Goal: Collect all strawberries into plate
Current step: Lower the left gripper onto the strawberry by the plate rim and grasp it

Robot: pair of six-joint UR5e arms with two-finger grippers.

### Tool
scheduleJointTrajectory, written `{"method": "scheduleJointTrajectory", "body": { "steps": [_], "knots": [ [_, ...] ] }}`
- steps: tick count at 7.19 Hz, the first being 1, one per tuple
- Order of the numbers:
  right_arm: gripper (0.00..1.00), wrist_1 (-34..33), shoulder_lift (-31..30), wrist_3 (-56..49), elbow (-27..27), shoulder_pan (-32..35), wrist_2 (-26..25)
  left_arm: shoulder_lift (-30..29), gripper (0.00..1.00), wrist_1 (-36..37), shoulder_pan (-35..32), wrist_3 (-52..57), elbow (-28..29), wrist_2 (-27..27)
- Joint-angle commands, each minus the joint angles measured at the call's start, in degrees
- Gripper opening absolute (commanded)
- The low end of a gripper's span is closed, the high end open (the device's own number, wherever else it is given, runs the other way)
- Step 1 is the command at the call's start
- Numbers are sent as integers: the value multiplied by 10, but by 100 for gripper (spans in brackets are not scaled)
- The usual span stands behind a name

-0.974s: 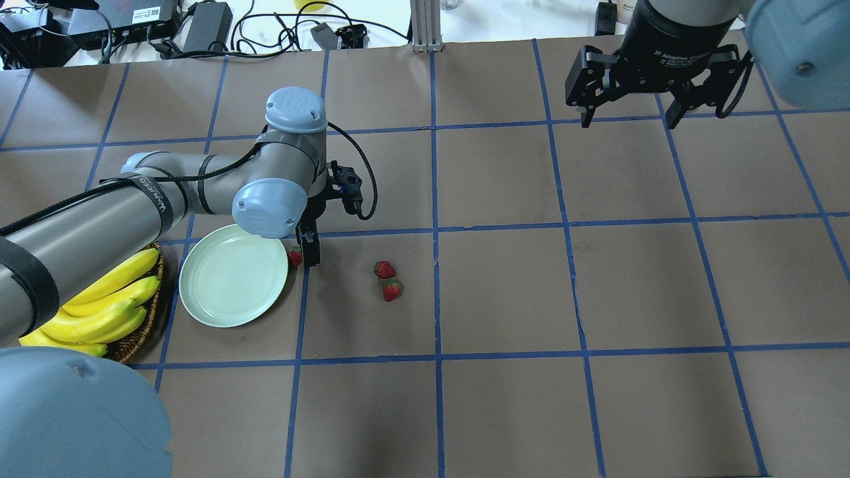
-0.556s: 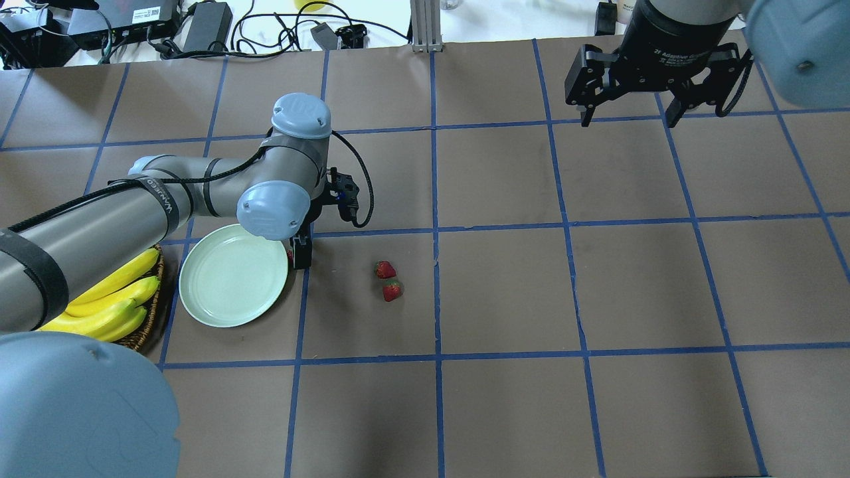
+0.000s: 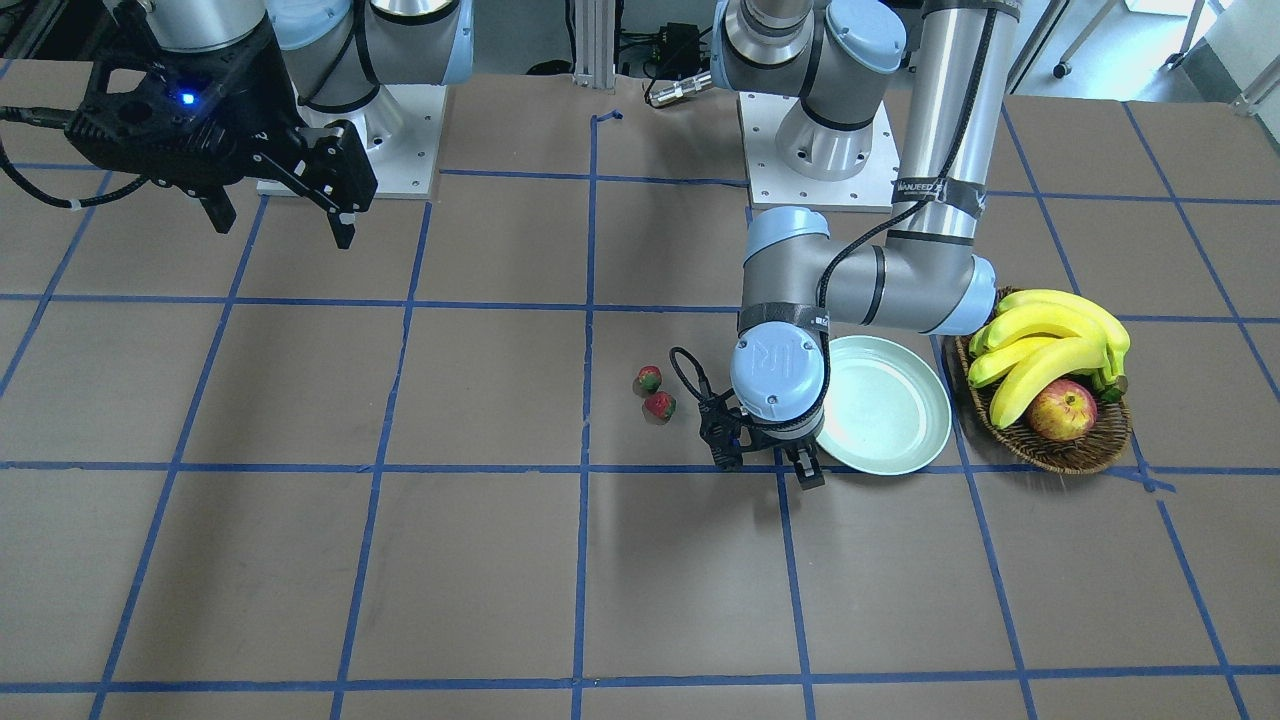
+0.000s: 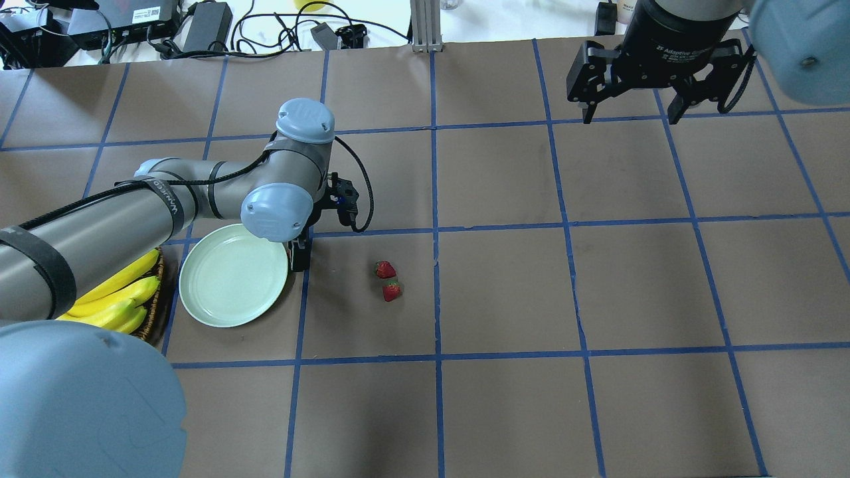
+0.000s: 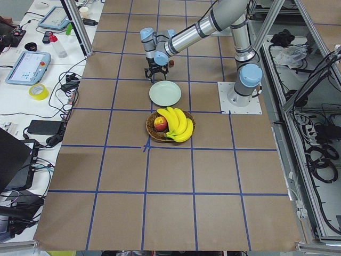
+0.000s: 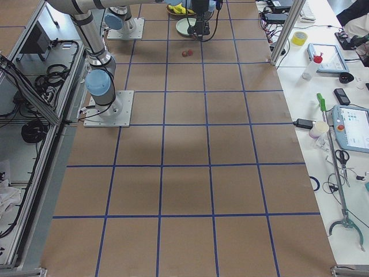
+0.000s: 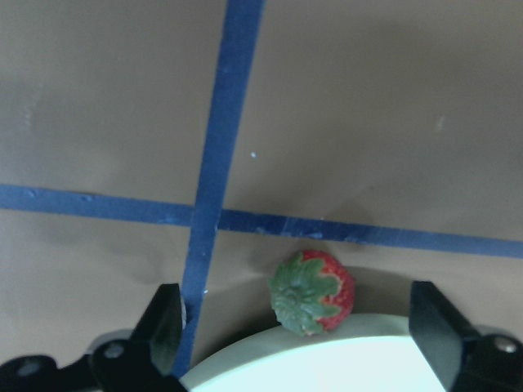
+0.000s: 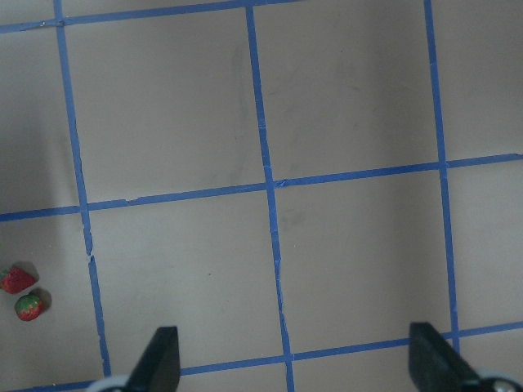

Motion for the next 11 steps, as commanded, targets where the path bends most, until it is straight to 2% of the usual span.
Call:
{"method": "scheduleJointTrajectory", "body": {
  "steps": [1,2,3,4,8,9,11],
  "knots": [
    [100,0,0,0,0,0,-2,-3,63,0,0,0,0,0],
    [100,0,0,0,0,0,-2,-3,32,0,-1,1,1,0],
    [100,0,0,0,0,0,-1,-2,9,0,-3,1,2,-1],
    [100,0,-1,0,0,0,-1,-1,0,0,-5,2,3,0],
    [100,1,-1,0,0,0,-1,20,0,0,-40,-1,44,1],
    [100,1,-1,0,0,0,-1,41,0,-5,-31,5,54,4],
    [100,1,-1,0,0,0,-1,79,0,-35,47,11,53,-1]
  ]
}}
